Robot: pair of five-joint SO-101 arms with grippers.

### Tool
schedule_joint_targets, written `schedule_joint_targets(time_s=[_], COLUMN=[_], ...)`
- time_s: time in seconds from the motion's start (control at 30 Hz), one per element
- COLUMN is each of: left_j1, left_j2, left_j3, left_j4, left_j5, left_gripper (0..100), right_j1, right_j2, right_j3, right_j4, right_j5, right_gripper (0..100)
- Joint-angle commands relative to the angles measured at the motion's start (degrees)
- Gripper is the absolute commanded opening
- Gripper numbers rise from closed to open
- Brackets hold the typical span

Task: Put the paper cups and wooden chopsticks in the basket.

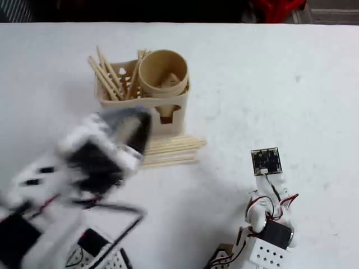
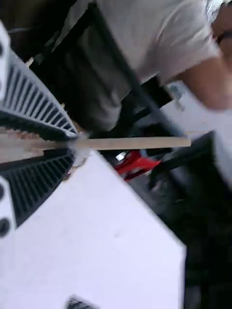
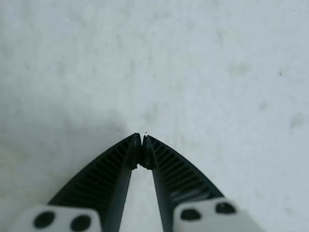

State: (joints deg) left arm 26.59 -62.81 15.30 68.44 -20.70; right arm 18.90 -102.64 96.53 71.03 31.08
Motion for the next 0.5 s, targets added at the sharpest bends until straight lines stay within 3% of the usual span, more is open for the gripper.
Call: schedule_joint_targets(time_s=[0.0,0.2,0.33,0.47], left_j1=[-8.7,-19.7,-22.9,-23.1], left_j2=[8.2,19.9,26.1,30.2], left_j3=[-10.3,-10.2,-10.1,-10.1], left_j4=[-13.9,-28.6,-31.3,-31.3], left_j5=[7.7,17.2,22.7,23.4], left_gripper=[2,2,2,2], right_j1=[-0.2,-0.2,-0.2,-0.2], right_j2=[-0.5,-0.5,-0.5,-0.5], right_j3=[0.4,0.4,0.4,0.4], right_j4=[-0.8,-0.8,-0.8,-0.8], right_j5=[-0.6,-0.6,-0.6,-0.6], right_gripper=[1.8,1.8,1.8,1.8])
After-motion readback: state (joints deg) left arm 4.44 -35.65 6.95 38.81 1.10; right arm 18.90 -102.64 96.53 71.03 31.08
